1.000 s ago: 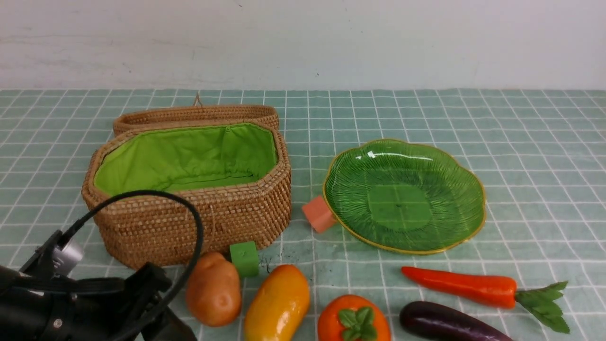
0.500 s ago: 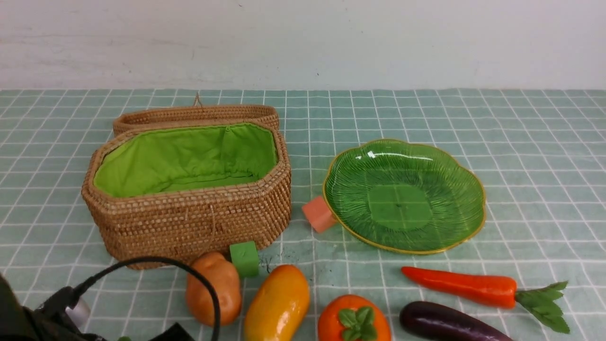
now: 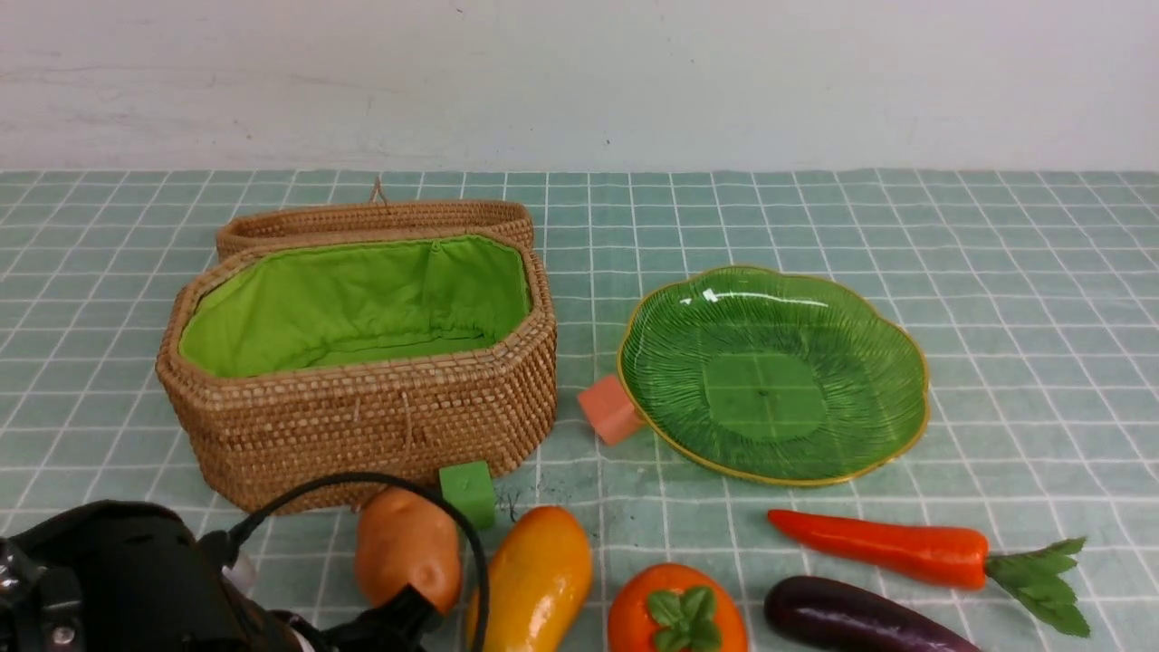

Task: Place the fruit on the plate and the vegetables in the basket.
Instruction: Take a daikon with your left arm and place it on the basket on the left.

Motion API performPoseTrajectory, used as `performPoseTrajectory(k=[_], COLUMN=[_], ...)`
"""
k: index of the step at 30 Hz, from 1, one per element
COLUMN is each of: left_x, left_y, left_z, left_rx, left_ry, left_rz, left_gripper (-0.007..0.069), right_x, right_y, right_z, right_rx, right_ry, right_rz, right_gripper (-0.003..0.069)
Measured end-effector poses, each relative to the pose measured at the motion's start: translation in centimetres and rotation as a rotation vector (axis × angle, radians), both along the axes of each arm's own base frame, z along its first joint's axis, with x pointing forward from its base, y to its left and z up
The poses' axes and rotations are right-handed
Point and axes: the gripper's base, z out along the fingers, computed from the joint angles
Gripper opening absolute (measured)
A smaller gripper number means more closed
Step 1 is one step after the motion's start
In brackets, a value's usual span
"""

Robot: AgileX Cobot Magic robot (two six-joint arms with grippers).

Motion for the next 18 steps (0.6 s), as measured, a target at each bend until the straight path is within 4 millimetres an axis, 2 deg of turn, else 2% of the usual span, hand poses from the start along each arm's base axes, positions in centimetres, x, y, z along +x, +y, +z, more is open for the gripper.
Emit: performPoseTrajectory(k=[6,18], left_x=[2.3,3.9], left_y=[1.5,0.4], left_z=[-1.7,-3.1], left_rx=[0.023,-0.041], left_ry=[0.048,0.021], left_rz=[0.121,-0.054], left_gripper=[0.0606,0.0526], right_x=[0.0,0.0], right_y=[0.0,0.0], right_z=[0.0,0.0], right_rx=[0.0,0.0], right_ry=[0.0,0.0], right_rz=[0.0,0.0], right_gripper=[0.0241,0.0241])
